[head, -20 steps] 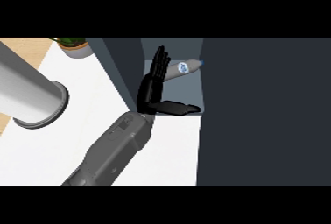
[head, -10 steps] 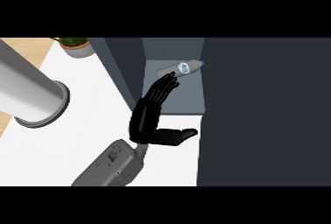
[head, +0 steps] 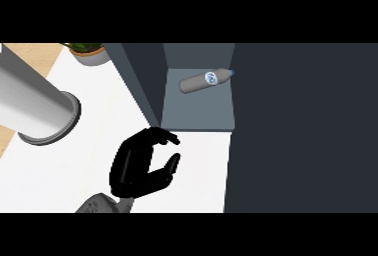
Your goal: Pick up the bottled water, place it into the cabinet and close the cabinet
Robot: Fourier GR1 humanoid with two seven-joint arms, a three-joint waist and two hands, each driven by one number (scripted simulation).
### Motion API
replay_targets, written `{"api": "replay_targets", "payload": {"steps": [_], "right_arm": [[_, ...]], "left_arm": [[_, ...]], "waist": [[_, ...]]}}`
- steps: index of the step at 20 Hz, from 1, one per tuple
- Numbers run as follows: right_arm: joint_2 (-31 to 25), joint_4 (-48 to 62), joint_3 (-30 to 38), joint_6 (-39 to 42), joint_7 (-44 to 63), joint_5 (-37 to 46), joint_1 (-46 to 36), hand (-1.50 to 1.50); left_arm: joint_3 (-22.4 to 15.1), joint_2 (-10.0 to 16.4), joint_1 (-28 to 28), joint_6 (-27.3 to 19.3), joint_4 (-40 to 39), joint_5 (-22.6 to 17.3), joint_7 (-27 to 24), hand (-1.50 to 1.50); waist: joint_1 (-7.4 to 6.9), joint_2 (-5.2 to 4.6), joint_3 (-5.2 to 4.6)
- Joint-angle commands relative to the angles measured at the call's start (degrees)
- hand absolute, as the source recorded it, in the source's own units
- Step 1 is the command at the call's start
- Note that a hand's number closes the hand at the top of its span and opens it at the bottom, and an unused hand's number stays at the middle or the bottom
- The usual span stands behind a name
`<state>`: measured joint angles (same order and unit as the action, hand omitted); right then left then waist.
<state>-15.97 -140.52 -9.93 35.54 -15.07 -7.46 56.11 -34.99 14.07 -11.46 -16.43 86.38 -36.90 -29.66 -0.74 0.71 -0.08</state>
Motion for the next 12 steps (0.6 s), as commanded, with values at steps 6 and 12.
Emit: {"api": "replay_targets", "payload": {"steps": [6, 12], "right_arm": [[-2.90, -14.27, -7.19, 3.55, 0.41, 11.66, 2.94, 1.50], [-7.76, -14.25, -16.79, 8.34, 2.69, 15.15, 2.45, 1.50]], "left_arm": [[4.58, 9.90, 14.58, 0.82, 14.10, -2.02, -1.78, -1.50], [10.02, 12.65, 19.83, 4.13, 18.39, -8.36, -1.35, -1.50]], "waist": [[0.48, 0.26, -0.09], [0.66, 0.39, -0.23]]}}
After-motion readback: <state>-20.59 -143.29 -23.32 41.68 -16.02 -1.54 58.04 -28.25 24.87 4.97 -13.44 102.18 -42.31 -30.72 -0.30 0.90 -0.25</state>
